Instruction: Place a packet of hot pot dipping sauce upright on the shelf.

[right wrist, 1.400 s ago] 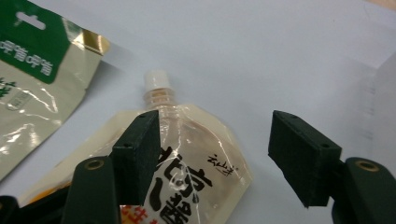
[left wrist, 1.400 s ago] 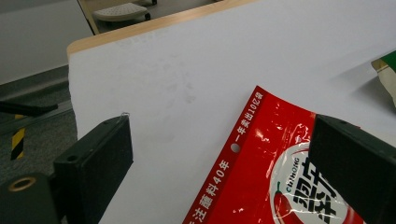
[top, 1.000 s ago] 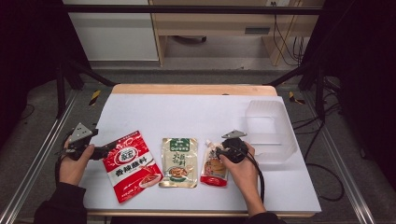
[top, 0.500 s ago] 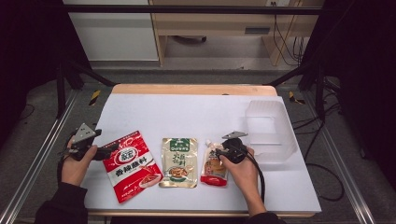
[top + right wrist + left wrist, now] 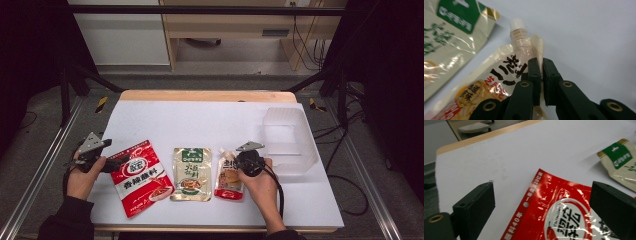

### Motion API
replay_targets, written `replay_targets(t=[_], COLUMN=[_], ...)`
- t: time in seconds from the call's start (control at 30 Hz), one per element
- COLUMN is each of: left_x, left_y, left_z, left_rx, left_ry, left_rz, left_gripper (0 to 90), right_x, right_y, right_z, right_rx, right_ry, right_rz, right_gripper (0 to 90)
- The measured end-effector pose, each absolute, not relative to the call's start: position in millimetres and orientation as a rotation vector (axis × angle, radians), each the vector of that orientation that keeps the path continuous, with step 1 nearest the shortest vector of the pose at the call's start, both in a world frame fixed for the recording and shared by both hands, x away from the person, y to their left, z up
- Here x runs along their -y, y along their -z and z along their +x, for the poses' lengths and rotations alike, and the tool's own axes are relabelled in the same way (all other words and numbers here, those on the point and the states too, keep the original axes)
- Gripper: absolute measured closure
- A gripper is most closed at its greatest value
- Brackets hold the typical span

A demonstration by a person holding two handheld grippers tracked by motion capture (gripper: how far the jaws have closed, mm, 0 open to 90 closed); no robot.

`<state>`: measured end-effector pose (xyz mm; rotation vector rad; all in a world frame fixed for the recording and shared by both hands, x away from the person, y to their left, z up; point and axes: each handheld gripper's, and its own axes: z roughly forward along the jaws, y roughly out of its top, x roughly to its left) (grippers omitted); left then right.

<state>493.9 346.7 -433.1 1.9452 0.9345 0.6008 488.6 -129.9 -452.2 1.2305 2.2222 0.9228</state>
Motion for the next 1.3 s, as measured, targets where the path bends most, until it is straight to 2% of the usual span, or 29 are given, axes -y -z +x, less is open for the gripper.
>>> replay_targets(t=[0.33, 0.5, 0.83, 1.3], left_x=[-297.4, -278.1, -247.2, -220.6], left_y=[405.5, 398.6, 376.0, 350.2], left_z=[484.4, 482.8, 492.6, 520.6], left_rx=[-0.782, -0.724, -0.586, -0.516], left_ry=[-0.550, -0.540, -0.558, -0.452], left_rz=[1.983, 1.999, 2.049, 2.068], left_gripper=[4.7, 4.5, 5.0, 6.5], right_x=[123.8, 117.4, 105.5, 68.1], right_y=[383.0, 365.9, 337.4, 309.1], right_z=[460.1, 458.1, 486.0, 512.2], right_rx=[-2.247, -2.262, -2.256, -2.284], right_ry=[-1.141, -1.158, -1.189, -1.302], right_rz=[0.994, 0.909, 0.806, 0.682], right_gripper=[88.9, 89.1, 89.2, 89.2])
